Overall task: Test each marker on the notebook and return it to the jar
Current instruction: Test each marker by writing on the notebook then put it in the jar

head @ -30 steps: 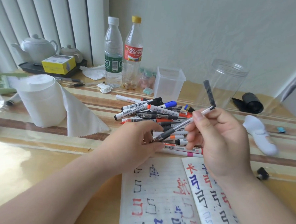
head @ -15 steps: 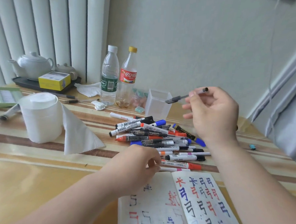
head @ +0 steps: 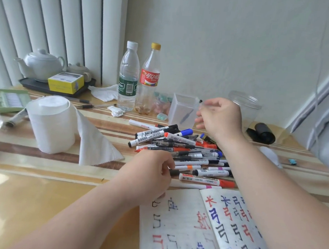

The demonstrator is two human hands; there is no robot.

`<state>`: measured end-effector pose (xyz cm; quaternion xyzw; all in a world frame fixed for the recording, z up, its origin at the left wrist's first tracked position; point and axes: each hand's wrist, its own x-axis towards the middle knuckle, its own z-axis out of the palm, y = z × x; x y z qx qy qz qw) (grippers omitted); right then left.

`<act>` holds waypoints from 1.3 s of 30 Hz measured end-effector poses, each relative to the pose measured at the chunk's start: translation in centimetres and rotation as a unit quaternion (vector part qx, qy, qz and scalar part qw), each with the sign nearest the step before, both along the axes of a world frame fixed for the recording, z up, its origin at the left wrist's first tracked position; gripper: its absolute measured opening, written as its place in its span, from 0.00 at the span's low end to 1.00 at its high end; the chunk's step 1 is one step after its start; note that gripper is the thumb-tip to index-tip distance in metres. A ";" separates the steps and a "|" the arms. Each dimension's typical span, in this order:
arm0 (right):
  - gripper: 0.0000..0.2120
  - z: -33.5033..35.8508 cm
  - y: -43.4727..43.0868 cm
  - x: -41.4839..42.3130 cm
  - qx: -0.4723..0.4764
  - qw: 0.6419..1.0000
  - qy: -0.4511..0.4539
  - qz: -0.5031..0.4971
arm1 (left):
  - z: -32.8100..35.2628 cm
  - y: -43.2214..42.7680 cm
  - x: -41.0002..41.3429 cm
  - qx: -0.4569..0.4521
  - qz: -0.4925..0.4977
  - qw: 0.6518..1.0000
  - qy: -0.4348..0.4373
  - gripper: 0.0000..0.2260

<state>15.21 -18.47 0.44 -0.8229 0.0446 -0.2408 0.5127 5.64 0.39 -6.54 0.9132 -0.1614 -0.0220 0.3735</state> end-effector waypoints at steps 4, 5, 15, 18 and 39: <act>0.06 -2.3 -2.7 -4.7 -0.254 0.961 0.094 0.052 | 0.1 -0.1 0.1 -0.015 0.014 1.000 0.016 0.12; 0.06 -2.8 -3.3 -5.7 -0.295 0.946 0.117 0.064 | 0.2 -0.1 0.1 -0.020 0.018 0.999 0.020 0.11; 0.05 -6.4 -3.3 -8.7 -0.335 0.931 -0.008 0.146 | 0.3 0.4 -0.1 0.013 0.087 0.996 0.007 0.10; 0.06 -6.7 -3.0 -8.6 -0.335 0.926 -0.007 0.174 | 0.5 -0.1 0.0 0.078 0.079 0.994 -0.017 0.12; 0.05 -6.3 -2.5 -10.5 -0.207 0.928 0.212 0.226 | 0.8 -1.4 -0.5 0.269 0.014 0.963 -0.008 0.10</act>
